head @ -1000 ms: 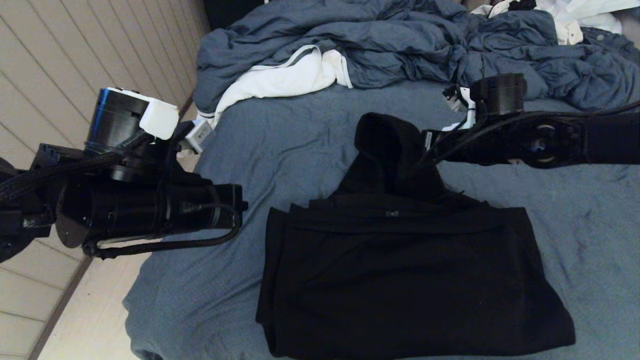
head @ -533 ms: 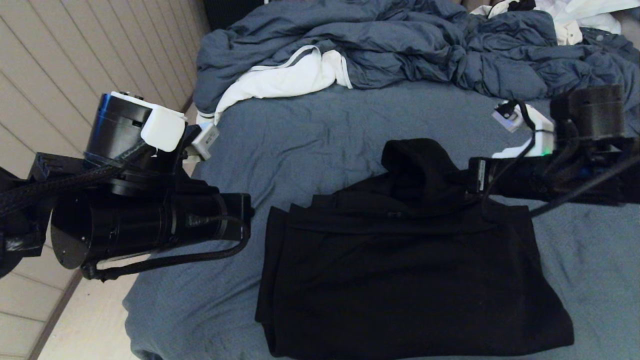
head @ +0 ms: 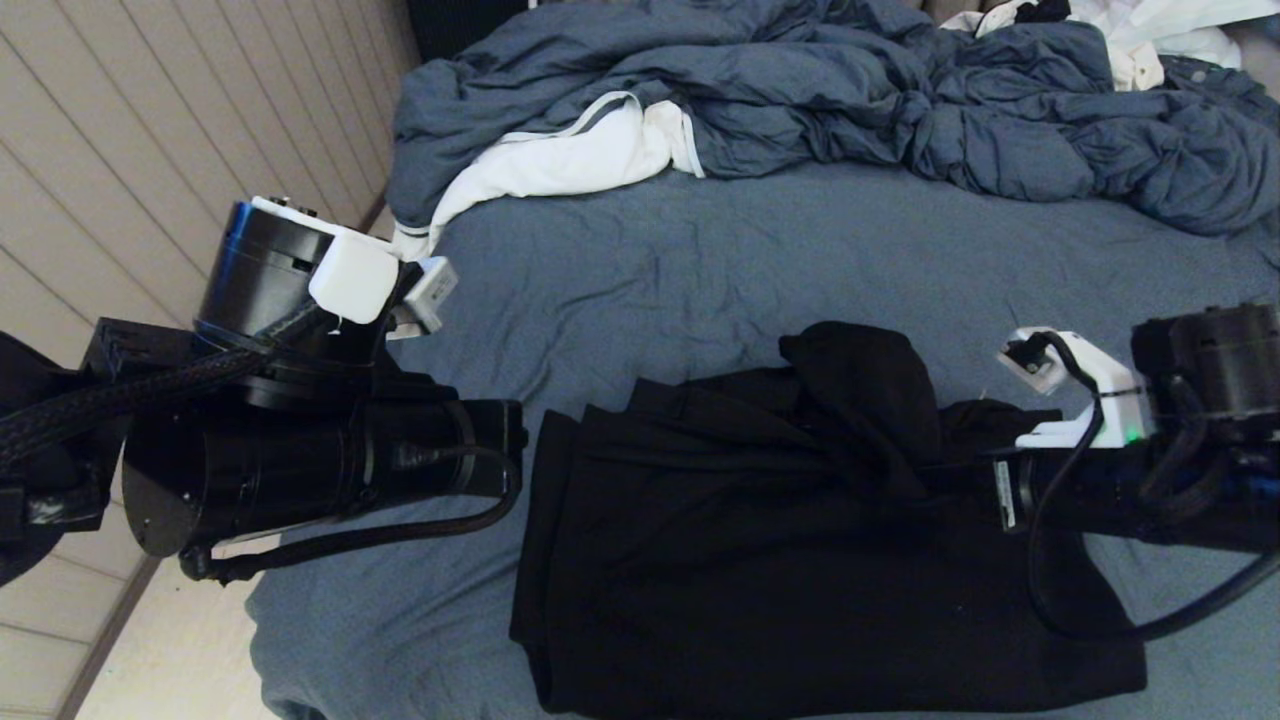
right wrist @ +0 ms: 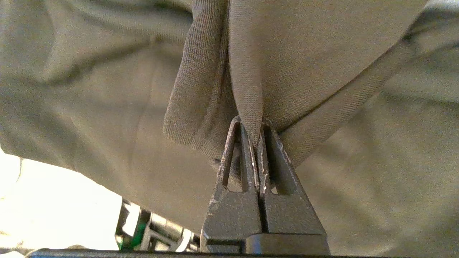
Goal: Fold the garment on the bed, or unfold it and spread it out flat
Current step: Fold the black sweatshirt
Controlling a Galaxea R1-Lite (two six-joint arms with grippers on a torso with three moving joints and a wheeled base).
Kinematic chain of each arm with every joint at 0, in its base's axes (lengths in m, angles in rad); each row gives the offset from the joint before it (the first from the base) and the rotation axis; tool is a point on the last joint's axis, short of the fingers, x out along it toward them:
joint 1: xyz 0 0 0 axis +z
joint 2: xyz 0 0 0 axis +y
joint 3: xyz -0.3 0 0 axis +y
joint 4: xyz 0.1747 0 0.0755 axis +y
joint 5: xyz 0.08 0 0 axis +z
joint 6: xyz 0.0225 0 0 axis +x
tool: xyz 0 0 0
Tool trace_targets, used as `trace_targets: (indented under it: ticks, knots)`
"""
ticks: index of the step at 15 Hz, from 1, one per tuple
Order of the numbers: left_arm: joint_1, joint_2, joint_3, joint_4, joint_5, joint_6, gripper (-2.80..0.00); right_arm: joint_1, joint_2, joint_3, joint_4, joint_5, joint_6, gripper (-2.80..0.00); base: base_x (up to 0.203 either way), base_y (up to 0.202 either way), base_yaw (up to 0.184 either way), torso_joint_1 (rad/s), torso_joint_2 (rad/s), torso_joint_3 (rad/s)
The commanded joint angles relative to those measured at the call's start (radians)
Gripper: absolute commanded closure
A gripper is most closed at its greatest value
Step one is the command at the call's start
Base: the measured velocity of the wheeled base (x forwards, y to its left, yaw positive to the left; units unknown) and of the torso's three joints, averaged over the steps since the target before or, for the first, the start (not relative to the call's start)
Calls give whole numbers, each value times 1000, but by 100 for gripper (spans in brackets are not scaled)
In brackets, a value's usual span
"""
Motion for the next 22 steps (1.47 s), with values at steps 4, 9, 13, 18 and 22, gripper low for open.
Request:
trace_targets:
  ticks: [4, 9, 13, 18, 22]
  knots:
    - [0, 4, 18, 1, -1, -12, 0, 9, 142, 124, -180, 0, -1, 0, 0, 0, 0, 0, 0, 0]
    - [0, 21, 40, -55, -5, -12, 0, 9, 232, 141, -225, -7, 0, 0, 0, 0, 0, 0, 0, 0]
    - [0, 27, 72, -91, -6, -10, 0, 9, 261, 145, -298, -30, 0, -280, 0, 0, 0, 0, 0, 0]
    - [0, 33, 67, -91, -8, -9, 0, 5, 184, 154, -297, -25, 8, -280, 0, 0, 0, 0, 0, 0]
    - [0, 49, 57, -93, -8, -9, 0, -16, 43, 193, -290, -21, 7, -280, 0, 0, 0, 0, 0, 0]
